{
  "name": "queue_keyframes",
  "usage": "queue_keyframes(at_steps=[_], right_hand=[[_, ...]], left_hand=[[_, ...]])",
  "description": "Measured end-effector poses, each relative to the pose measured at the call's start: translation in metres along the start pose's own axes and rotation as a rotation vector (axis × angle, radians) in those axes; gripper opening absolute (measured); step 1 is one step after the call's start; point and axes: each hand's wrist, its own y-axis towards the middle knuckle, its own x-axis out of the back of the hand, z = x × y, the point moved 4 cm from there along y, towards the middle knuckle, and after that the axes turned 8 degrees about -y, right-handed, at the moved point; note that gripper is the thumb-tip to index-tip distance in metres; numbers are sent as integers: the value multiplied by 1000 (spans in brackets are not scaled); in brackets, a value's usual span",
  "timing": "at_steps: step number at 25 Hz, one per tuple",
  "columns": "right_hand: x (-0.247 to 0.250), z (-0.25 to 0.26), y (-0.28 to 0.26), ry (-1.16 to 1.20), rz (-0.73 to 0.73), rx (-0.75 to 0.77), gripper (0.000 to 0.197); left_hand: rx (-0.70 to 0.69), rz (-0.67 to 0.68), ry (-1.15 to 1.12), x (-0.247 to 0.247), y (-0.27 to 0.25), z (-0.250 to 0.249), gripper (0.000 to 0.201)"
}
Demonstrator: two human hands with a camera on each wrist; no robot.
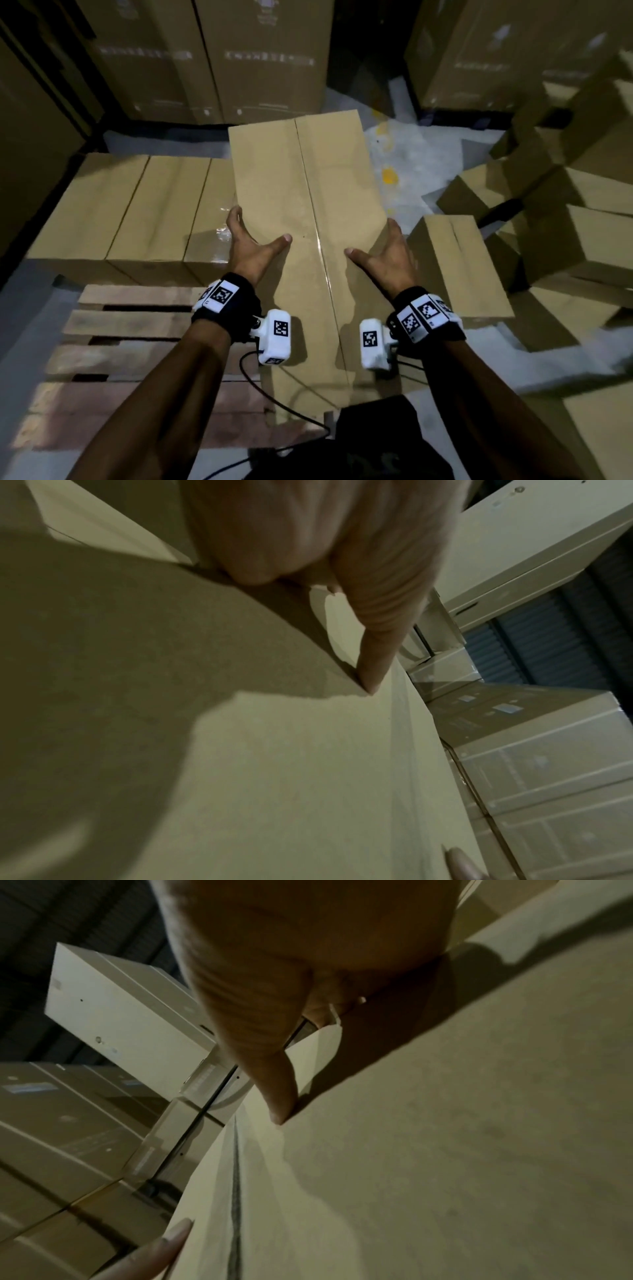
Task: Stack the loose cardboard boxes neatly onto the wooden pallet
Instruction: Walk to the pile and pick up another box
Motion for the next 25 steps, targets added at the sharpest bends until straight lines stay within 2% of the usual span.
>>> queue_keyframes(at_steps=[2,6,10,14,18,22,25], right_hand=[[-2,4,10,16,-15,-34,106],[-15,1,54,20,55,-108,102],[-38,-3,134,12,159,-143,97],[-63,-9,210,30,253,-133,108],[-102,-22,275,22,335,-136,115],[-151,-39,318,32,382,-152,116],[-187,-52,345,70,342,-167,117]], left_hand=[[12,28,5,-4,16,-1,104],[61,55,39,-24,54,13,105],[131,-11,82,-58,113,28,107],[178,-37,111,-90,173,43,107],[235,-57,196,-111,227,70,107],[260,-50,302,-119,268,109,111],[228,-74,321,-125,302,137,113]])
